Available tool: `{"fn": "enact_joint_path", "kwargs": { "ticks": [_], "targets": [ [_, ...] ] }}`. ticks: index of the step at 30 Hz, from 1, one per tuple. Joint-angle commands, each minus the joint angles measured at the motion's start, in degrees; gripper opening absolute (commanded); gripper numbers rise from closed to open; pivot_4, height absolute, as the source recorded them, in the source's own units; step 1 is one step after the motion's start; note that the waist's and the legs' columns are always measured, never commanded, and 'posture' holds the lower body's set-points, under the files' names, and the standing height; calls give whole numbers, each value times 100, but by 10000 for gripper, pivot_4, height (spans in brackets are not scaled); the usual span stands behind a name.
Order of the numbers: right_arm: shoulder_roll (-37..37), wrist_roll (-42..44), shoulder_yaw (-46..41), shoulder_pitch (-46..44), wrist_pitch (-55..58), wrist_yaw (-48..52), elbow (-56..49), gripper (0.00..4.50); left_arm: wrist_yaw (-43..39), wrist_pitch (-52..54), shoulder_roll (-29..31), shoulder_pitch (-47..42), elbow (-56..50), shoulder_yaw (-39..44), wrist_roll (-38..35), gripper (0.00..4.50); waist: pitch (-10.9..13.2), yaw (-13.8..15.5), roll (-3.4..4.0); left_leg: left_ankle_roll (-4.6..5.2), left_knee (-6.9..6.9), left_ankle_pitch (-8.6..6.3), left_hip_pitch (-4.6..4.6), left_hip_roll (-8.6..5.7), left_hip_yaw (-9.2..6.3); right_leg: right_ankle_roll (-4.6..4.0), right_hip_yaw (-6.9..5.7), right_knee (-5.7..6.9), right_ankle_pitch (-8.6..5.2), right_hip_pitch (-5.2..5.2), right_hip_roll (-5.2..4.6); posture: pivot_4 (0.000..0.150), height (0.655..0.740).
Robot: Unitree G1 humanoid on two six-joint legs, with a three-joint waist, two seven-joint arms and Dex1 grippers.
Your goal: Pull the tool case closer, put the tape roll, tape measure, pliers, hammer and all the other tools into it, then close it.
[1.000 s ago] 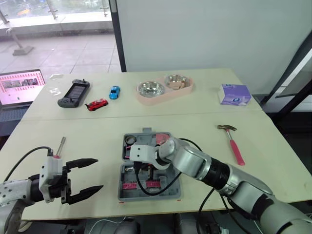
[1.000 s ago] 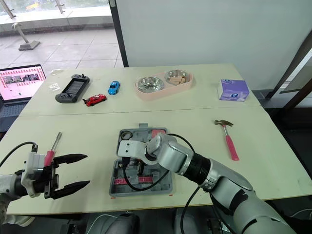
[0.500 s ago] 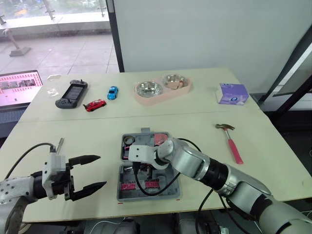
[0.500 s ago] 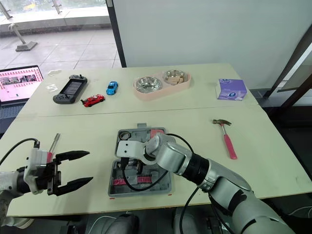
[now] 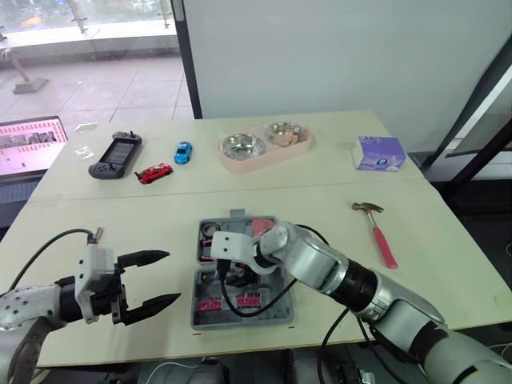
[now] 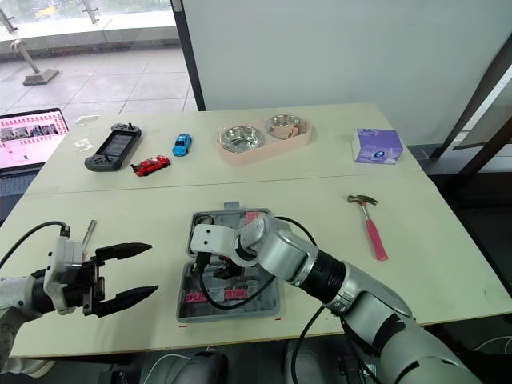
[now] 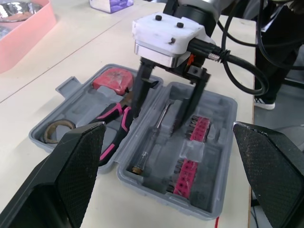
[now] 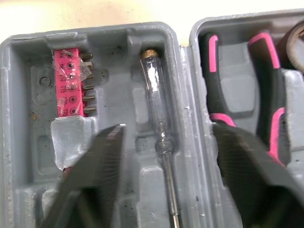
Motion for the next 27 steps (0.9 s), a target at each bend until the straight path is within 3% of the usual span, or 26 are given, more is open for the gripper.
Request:
{"fn": "enact_joint_path", "kwargs": {
  "ticks": [1,3,27],
  "targets": [
    [87,21,-161,-1,-146,-10,-175,9788,-51,-57,5,39,-81,134,-98,45000,0,-1,0,0,0,0,1,0,0,0,0,0,0,0,0,1500,7360],
    [133,7,-169,17,-226,-33,-90,314,-94,-84,3,54,-29,141,-85,45000,0,1,0,0,0,0,0,0,0,0,0,0,0,0,0,1500,7360],
    [176,-287,100,510,-483,46,701,314,-369,-503,-21,155,425,170,-36,45000,-4,-8,-2,0,-1,0,9,0,1,0,1,1,0,5,0,1500,7360]
  ]
}}
